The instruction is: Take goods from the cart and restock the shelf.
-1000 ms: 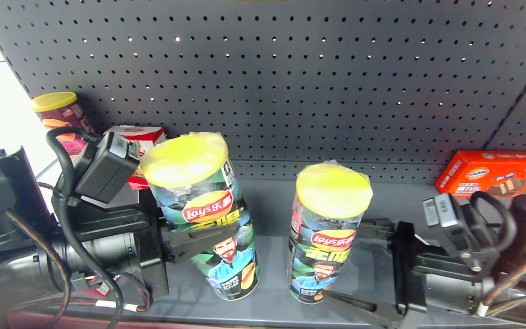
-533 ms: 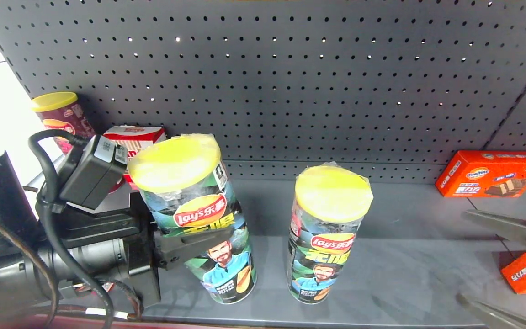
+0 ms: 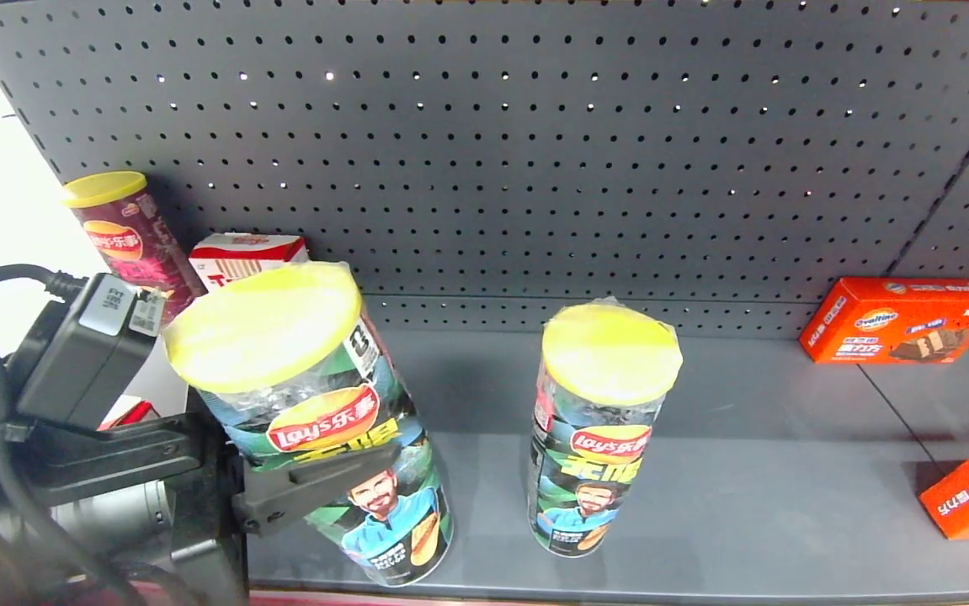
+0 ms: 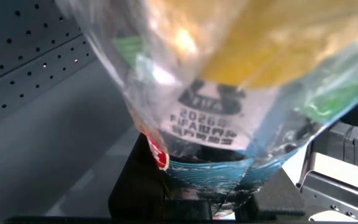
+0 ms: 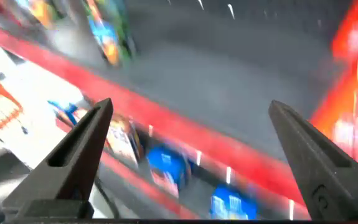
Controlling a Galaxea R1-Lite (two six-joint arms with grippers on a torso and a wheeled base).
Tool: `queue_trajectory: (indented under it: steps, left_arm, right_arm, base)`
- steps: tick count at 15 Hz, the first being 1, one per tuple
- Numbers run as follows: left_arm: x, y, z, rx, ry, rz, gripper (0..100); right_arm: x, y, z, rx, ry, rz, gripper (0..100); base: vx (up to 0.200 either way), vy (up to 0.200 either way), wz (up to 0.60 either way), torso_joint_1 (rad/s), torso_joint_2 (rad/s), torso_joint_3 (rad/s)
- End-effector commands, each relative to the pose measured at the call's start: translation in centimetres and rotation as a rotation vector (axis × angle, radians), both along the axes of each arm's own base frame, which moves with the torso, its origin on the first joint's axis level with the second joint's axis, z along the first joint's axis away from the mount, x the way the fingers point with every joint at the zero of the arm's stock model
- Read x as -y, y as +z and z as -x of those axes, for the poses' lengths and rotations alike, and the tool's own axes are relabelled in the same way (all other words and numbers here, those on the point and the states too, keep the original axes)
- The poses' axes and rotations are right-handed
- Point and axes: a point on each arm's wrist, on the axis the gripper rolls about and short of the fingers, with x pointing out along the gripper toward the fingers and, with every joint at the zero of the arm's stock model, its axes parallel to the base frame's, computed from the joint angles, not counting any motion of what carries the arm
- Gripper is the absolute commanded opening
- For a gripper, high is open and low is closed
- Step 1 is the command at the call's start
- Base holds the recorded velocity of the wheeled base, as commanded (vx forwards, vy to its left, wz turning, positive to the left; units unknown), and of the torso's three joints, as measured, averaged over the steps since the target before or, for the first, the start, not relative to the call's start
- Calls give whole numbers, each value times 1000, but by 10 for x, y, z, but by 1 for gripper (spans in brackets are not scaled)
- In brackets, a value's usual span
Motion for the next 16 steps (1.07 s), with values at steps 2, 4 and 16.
queue_trajectory:
  steps: [2,4,16]
  left_arm:
    - [-3,0,7,11,-5,5,0]
    - [-5,0,9,10,-8,8,0]
    - [-7,-6,15,-5,-29,4,0]
  right_arm:
    - [1,-32,2,39,-43,-46,100]
    - [2,-32,2,41,-62,-44,100]
    - [6,-33,0,43,-264,-25,100]
  base:
    - [0,0,0,0,0,0]
    - [0,0,0,0,0,0]
    - [0,0,0,0,0,0]
